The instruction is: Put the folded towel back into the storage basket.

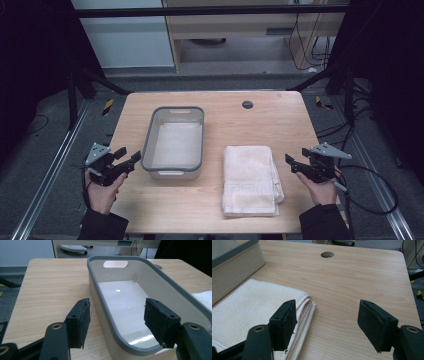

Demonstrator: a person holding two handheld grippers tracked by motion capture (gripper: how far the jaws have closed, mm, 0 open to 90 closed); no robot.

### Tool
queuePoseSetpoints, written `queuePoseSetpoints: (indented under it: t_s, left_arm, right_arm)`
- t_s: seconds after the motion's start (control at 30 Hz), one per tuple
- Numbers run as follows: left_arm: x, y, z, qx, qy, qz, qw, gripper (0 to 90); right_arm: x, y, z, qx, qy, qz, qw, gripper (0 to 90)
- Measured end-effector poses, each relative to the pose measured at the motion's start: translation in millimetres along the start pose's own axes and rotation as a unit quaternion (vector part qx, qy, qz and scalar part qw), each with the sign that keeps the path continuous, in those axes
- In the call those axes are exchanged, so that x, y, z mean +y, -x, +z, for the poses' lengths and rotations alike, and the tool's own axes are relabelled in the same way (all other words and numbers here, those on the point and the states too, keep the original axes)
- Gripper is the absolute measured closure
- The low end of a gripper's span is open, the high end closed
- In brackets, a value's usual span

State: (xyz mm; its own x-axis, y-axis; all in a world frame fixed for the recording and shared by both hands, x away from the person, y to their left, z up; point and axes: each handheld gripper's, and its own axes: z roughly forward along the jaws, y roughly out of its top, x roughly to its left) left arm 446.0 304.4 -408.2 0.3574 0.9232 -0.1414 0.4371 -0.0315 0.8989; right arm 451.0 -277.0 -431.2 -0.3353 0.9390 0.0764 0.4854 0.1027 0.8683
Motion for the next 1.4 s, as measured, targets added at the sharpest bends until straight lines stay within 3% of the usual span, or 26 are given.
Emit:
queuePoseSetpoints:
  t_s: [0.4,0.8,1.4]
  left_arm:
    - [7.8,20.2,3.8,-0.014,0.002,0.018,0.9997,36.7]
    - [16.7,51.4,8.3,-0.041,0.007,0.047,0.998,35.7]
    - [19.6,103.0,22.9,-0.087,0.003,0.084,0.9927,36.8]
  right_arm:
    - [6.1,-2.8,0.4,0.007,0.005,-0.009,0.9999,31.9]
    - [16.1,-9.1,4.3,0.017,0.012,-0.026,0.9994,30.5]
    - [27.5,-13.9,10.4,0.037,0.013,-0.034,0.9986,26.9]
